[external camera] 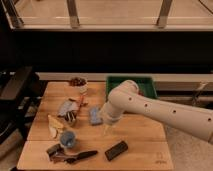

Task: Place brush in plastic cup

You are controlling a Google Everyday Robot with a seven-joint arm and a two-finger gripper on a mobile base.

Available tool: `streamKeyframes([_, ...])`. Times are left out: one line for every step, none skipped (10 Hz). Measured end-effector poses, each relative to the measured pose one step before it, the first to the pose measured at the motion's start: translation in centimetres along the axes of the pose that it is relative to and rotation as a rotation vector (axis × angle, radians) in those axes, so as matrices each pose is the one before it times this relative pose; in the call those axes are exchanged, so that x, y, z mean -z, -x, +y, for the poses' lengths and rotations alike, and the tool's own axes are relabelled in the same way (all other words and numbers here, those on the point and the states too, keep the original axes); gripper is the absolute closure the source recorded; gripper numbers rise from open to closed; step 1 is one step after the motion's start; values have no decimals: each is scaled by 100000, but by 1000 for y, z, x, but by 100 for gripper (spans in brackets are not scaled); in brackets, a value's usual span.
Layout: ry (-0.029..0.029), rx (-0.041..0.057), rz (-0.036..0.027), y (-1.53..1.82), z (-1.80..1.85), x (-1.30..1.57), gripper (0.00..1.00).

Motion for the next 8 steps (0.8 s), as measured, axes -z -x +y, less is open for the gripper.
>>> streamKeyframes([-355,257,-471,347,85,-146,35])
streamKeyframes([-29,-40,-39,0,-17,7,35])
streamKeyframes([-7,-42,21,-24,9,8,35])
streamKeyframes([5,-218,-127,-29,-3,21,35])
streamKeyframes([253,-430,-335,-151,65,4,35])
streamKeyframes([1098,8,-2150,-185,407,-265,35])
streamKeyframes([1596,-75,-2943,-157,985,-856,35])
streamKeyframes([2297,573,-2442,153,892,-1391,35])
